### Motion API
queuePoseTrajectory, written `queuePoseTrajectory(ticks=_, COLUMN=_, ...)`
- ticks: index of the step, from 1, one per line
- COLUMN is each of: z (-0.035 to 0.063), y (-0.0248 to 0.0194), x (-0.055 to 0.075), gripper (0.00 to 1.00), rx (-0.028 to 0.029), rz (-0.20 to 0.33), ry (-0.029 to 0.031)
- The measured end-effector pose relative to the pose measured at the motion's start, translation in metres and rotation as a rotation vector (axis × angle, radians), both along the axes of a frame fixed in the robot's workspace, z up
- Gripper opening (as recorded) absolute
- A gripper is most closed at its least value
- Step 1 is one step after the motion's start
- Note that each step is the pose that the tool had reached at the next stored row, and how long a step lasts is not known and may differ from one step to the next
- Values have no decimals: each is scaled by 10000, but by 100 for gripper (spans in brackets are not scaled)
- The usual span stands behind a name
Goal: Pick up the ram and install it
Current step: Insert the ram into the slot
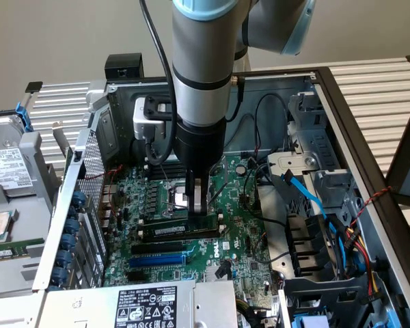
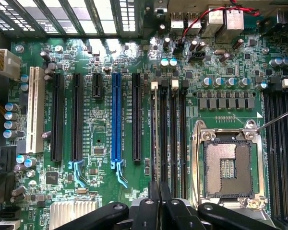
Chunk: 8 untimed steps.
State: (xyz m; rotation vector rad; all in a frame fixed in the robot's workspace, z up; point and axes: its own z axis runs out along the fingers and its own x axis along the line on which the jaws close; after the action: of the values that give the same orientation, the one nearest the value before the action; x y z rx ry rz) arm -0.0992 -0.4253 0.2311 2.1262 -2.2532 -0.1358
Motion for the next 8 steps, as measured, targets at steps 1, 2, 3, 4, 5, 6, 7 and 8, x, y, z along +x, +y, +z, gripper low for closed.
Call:
queuePoseTrajectory(ticks=1, z=-3, y=1, x=-1, gripper=12, rx=6, rz=-1, ry=-2)
queuePoseTrajectory(ticks=2, z=-3, y=1, x=-1, gripper=12, rx=3, rz=-1, ry=0)
queuePoseTrajectory(ticks=3, z=-4, y=1, x=-1, gripper=12, rx=2, rz=-1, ry=0)
queuePoseTrajectory(ticks=4, z=-4, y=1, x=-1, gripper=12, rx=2, rz=0, ry=0)
queuePoseTrajectory(ticks=5, z=-3, y=0, x=-1, gripper=12, rx=1, rz=-1, ry=1)
queuePoseTrajectory(ticks=6, z=-3, y=0, x=-1, gripper=12, rx=1, rz=-1, ry=0)
queuePoseTrajectory(ticks=7, z=-3, y=0, x=-1, gripper=12, rx=1, rz=-1, ry=0)
queuePoseTrajectory(ticks=8, z=-3, y=0, x=-1, gripper=12, rx=1, rz=0, ry=0)
